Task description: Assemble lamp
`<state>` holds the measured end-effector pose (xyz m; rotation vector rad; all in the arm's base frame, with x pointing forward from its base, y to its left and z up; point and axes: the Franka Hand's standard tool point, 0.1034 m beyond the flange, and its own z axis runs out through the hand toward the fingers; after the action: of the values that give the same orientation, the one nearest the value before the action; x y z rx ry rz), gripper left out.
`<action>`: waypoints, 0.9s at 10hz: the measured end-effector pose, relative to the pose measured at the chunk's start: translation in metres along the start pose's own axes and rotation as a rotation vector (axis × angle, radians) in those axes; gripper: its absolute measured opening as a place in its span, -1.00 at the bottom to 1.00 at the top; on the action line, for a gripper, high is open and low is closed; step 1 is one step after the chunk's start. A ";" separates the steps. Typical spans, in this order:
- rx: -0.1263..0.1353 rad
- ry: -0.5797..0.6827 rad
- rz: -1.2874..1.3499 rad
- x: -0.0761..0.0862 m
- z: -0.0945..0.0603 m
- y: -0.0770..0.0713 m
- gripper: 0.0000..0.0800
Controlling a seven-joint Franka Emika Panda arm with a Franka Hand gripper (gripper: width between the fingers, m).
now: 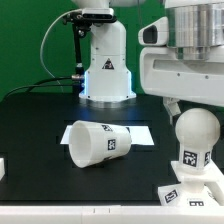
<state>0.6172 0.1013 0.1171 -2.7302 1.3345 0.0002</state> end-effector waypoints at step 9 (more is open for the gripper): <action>-0.028 0.023 -0.954 0.004 0.001 0.000 0.75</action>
Offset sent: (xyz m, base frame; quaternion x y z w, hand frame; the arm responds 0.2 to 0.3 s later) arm 0.0000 0.0000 0.0000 0.0000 0.0000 -0.1938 0.9810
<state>0.6202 0.0981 0.1161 -3.0820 -0.0677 -0.0848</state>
